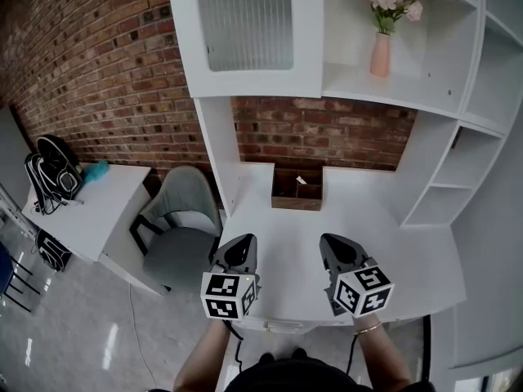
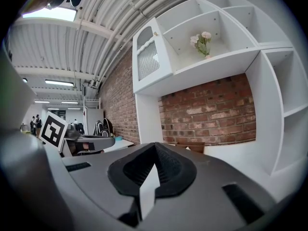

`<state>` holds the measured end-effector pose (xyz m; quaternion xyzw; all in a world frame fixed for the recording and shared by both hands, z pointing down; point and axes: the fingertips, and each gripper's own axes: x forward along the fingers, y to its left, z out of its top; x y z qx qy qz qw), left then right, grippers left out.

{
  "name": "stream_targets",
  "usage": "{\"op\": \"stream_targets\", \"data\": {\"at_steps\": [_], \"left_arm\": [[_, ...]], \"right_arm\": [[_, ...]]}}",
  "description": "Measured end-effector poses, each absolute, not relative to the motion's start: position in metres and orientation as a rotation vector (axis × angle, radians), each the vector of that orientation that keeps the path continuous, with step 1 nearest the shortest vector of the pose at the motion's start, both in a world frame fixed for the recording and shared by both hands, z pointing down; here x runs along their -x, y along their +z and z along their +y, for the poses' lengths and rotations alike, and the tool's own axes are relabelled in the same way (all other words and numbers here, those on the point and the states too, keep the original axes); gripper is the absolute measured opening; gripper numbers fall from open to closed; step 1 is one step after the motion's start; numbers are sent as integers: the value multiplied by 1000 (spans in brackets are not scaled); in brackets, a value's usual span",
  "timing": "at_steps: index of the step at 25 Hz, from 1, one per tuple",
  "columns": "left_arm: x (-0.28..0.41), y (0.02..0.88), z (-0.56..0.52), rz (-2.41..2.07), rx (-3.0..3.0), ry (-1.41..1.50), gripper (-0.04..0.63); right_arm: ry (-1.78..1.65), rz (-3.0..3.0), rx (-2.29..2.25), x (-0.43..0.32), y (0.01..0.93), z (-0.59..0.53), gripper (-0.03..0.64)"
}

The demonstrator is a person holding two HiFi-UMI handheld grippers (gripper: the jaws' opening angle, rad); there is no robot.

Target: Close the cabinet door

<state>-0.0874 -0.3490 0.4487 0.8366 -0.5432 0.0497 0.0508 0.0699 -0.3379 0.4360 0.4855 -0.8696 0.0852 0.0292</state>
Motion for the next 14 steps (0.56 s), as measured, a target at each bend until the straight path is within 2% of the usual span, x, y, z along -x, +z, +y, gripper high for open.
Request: {"op": "stream_targets", "data": {"at_steps": [14], "left_arm": [[93, 452, -353, -1655, -2546, 136, 11]], "right_arm": [[251, -2682, -1498, -62, 440, -342, 0]]}}
